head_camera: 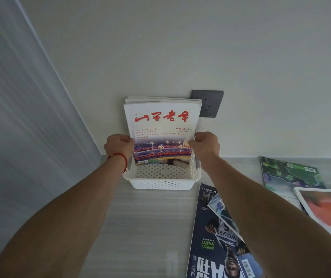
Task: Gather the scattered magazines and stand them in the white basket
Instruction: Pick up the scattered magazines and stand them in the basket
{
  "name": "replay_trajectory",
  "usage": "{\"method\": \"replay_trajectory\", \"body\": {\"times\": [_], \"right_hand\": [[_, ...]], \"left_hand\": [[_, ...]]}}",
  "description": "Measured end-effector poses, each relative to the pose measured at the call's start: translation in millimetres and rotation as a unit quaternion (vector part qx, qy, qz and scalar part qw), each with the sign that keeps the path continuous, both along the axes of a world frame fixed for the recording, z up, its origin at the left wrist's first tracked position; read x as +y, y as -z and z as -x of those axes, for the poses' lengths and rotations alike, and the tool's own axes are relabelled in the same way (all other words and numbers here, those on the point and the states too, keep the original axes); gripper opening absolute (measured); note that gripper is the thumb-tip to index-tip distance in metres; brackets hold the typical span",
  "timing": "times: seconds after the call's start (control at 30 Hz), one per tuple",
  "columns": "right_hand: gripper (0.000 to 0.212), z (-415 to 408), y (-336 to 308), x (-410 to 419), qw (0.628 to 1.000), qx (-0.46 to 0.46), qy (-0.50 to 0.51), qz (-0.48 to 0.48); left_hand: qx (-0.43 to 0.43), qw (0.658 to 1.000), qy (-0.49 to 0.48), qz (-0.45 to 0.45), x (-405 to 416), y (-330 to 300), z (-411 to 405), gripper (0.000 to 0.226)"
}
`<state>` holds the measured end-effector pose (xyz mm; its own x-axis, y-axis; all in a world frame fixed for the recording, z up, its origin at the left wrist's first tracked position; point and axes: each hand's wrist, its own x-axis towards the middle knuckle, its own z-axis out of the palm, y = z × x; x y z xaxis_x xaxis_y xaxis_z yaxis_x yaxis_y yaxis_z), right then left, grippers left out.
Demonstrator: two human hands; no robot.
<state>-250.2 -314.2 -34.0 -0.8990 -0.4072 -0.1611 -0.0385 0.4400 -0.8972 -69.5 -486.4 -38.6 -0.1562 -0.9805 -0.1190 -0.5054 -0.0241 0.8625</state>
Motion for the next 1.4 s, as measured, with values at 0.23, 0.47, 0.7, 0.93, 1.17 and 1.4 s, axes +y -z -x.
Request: {"method": "replay_trajectory", "body": {"times": [0.23,0.47,0.7,0.93,1.17,1.4], "right_hand": [[0.049,-7,2,13,0.998,-0.005,-0.059,0.013],[0.061,-17,-4,43,0.990,0.038,-0.130,-0.041],[0.033,-29,8,156,0.959,0.158,-0.219,-0.091],[0.029,-10,34,300,0.956,0.154,-0.193,-0.159],[0.035,-1,60,395,0.913,0.185,-0.250,-0.263],[0.059,-12,83,421,0.886,0.210,-0.313,-0.272]], "left_hand": [[0.057,0.997,0.027,-0.049,8,-5,-1,0.019],[0.039,0.997,0.027,-0.058,41,-23,-7,0.055],[0.113,0.991,0.072,0.009,177,-29,-31,0.035],[-0.056,0.966,0.246,-0.059,303,26,-21,0.038],[-0.312,0.904,0.292,-0.026,358,54,-4,0.060],[-0.376,0.901,0.202,-0.069,363,54,2,0.062]]}}
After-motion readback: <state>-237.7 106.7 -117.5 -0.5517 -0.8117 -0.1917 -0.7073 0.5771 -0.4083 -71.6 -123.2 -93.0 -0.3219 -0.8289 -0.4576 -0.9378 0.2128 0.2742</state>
